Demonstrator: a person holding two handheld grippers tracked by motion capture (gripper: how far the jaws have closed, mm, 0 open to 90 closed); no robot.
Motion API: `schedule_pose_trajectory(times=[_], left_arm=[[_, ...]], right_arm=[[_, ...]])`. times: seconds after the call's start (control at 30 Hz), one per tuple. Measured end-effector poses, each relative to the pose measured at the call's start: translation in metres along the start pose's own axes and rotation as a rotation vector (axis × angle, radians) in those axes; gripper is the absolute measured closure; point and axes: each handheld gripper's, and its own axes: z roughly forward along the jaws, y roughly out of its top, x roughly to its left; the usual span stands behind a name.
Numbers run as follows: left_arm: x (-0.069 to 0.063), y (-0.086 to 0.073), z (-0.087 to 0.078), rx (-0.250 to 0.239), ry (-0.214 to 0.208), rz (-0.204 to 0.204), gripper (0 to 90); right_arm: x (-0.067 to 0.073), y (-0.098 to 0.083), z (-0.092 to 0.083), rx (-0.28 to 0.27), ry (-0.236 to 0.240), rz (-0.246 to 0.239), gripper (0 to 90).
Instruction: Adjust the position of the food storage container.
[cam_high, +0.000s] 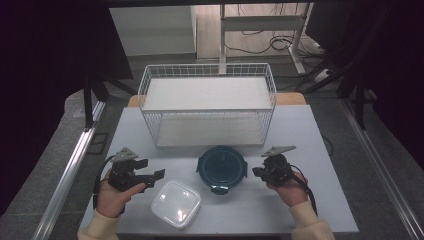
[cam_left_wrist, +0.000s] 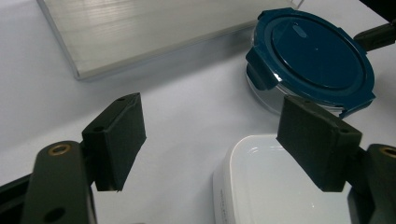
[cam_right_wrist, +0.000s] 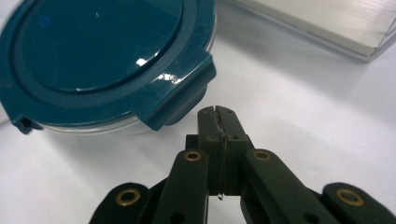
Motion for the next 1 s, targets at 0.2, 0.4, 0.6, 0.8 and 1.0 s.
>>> schedule_pose_trajectory(times=[0.2, 0.4, 0.6, 0.8, 1.0], left_arm=[[-0.002, 0.0, -0.001, 0.001, -0.007, 0.011, 22.4], [-0.005, 0.0, -0.003, -0.009, -0.007, 0.009, 22.3], [-0.009, 0.004, 0.0, 0.005, -0.02, 0.014, 22.3], [-0.009, 0.005, 0.003, 0.013, -0.028, 0.0, 22.3], [-0.015, 0.009, 0.001, 0.009, -0.056, -0.018, 20.7]], right_arm=[[-0.003, 0.001, -0.01, -0.067, 0.007, 0.022, 58.0], [-0.003, 0.002, -0.025, -0.158, 0.049, 0.053, 30.2], [-0.008, -0.001, -0.03, -0.174, 0.065, 0.082, 21.3], [-0.012, -0.006, -0.031, -0.165, 0.05, 0.096, 19.8], [-0.008, -0.004, -0.032, -0.172, 0.065, 0.116, 16.5]])
